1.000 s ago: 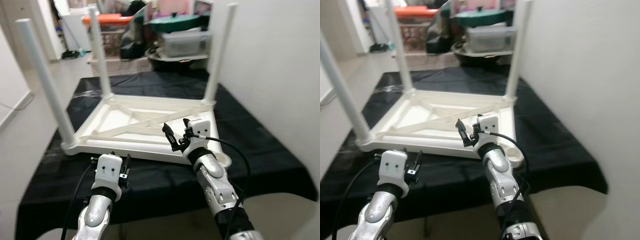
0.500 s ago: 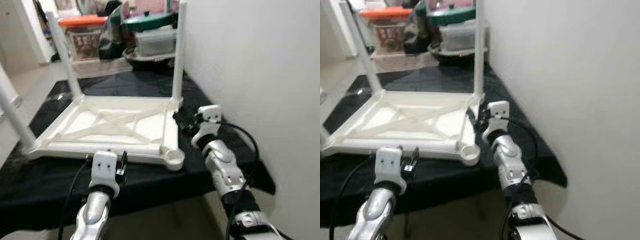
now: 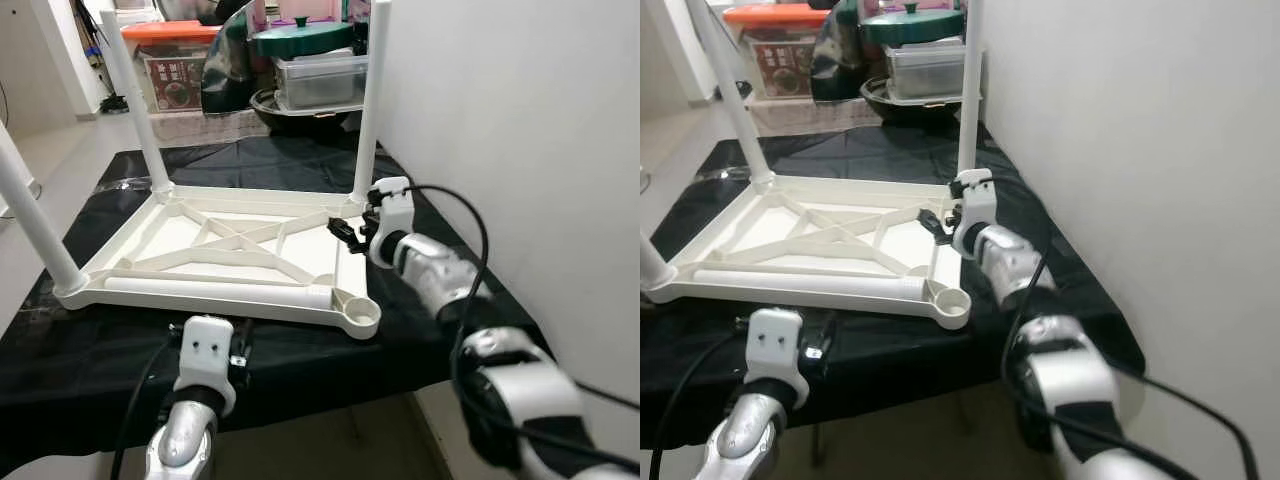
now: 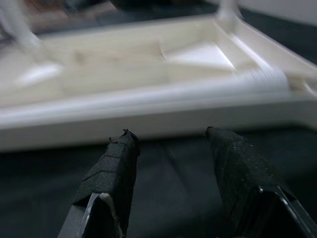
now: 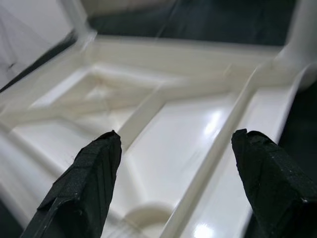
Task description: Building children table
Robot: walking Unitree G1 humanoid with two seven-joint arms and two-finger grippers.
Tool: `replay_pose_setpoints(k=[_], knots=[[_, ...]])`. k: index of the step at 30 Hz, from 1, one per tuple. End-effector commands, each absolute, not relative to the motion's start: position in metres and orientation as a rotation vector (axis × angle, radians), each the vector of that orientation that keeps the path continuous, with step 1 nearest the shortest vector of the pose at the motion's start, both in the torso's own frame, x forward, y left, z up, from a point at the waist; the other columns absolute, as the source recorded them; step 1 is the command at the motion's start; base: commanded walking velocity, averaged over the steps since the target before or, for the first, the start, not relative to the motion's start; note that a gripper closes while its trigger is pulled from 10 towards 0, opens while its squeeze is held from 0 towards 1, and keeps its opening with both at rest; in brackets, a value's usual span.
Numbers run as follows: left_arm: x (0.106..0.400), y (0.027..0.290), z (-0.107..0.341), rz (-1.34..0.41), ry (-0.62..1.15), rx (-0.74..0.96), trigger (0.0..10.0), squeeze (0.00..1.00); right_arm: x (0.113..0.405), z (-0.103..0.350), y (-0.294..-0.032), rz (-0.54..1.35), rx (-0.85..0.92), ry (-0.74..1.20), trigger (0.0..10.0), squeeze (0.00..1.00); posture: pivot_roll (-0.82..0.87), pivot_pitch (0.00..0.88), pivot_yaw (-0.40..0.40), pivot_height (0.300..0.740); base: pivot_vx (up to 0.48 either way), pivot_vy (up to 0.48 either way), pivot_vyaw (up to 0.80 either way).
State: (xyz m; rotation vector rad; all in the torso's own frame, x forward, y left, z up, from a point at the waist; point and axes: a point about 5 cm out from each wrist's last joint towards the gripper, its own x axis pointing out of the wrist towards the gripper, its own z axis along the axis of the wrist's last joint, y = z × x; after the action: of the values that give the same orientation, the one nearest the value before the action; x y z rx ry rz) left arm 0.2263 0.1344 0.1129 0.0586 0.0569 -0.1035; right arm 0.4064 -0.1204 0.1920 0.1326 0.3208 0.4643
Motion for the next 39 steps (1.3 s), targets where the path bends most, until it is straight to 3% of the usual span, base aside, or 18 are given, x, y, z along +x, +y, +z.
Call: replay_pose_setpoints(k=[1, 15, 25, 39], knots=[[0.220, 0.129, 0.109, -0.165, 0.089, 0.051, 10.0, 0.00, 0.402, 0.184, -0.118, 0.527, 0.186, 0.419, 10.0, 0.00, 0.02, 0.017, -0.024, 0.740, 0.000, 0.000, 0.00], [0.203, 0.121, 0.106, -0.215, 0.126, 0.012, 10.0, 0.00, 0.384, 0.175, -0.138, 0.736, 0.518, 0.659, 10.0, 0.00, 0.02, 0.059, -0.020, 0.740, 0.000, 0.000, 0.00], [0.202, 0.126, 0.125, -0.169, 0.022, -0.006, 10.0, 0.00, 0.377, 0.162, -0.129, 0.748, 0.543, 0.745, 10.0, 0.00, 0.02, 0.066, -0.026, 0.740, 0.000, 0.000, 0.00], [0.203, 0.126, 0.126, -0.160, 0.026, -0.004, 10.0, 0.00, 0.373, 0.158, -0.122, 0.772, 0.562, 0.797, 10.0, 0.00, 0.02, 0.085, -0.030, 0.740, 0.000, 0.000, 0.00]])
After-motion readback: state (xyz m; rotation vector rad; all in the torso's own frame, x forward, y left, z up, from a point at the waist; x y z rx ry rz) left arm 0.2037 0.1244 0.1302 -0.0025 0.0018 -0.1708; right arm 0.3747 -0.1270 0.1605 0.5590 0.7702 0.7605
